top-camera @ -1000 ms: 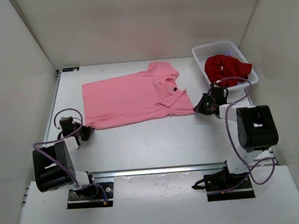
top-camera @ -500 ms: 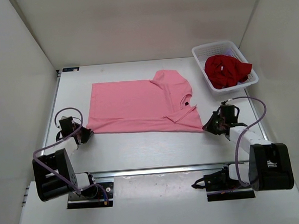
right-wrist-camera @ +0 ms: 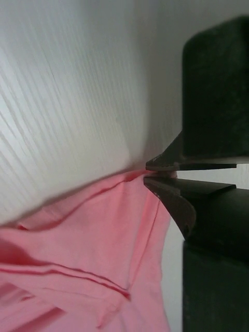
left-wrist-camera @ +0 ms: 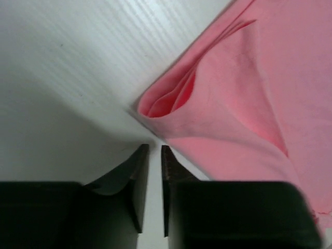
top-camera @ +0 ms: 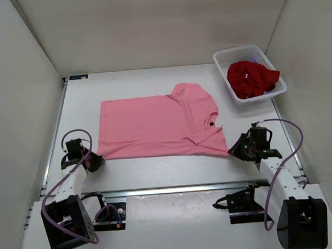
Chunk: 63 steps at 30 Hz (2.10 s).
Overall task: Fold and stack the t-shirts
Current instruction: Fold the flattened tshirt in 1/3 of the way
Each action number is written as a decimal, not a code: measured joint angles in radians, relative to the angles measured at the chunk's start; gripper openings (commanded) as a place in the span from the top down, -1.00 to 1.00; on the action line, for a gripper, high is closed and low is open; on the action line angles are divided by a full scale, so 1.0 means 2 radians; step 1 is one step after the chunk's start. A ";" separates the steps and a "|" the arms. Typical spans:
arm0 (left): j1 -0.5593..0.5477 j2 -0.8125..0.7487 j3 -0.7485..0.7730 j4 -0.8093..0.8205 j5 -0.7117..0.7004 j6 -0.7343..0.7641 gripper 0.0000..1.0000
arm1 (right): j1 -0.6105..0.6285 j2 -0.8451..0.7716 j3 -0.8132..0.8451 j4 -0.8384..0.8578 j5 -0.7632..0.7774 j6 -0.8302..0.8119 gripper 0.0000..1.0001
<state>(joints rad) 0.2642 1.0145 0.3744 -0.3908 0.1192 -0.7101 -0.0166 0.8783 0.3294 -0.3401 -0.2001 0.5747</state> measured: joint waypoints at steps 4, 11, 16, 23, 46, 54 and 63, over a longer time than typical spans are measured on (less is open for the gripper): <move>-0.004 0.000 0.018 -0.031 -0.013 0.011 -0.14 | -0.040 -0.006 0.008 -0.014 -0.003 -0.006 0.43; -0.046 -0.004 0.068 -0.026 -0.026 0.035 0.55 | 0.041 0.039 0.105 -0.021 0.021 -0.038 0.90; -0.188 0.016 0.080 0.040 -0.035 0.033 0.52 | 0.129 0.112 0.129 0.050 0.010 -0.043 0.91; -0.339 0.097 0.104 0.120 -0.038 0.031 0.54 | 0.178 0.222 0.131 0.110 -0.002 -0.042 0.74; -0.255 0.128 0.023 0.205 0.023 0.007 0.52 | 0.174 0.346 0.194 0.175 -0.032 -0.029 0.69; -0.263 0.118 0.023 0.200 0.023 0.006 0.51 | 0.178 0.348 0.240 0.171 -0.029 -0.035 0.49; -0.265 0.117 0.023 0.211 0.028 0.003 0.51 | 0.183 0.201 0.110 0.169 -0.015 -0.024 0.37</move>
<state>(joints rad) -0.2649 1.2476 0.4194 0.0311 0.1745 -0.7040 0.3492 1.2797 0.5503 -0.0021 -0.2302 0.5266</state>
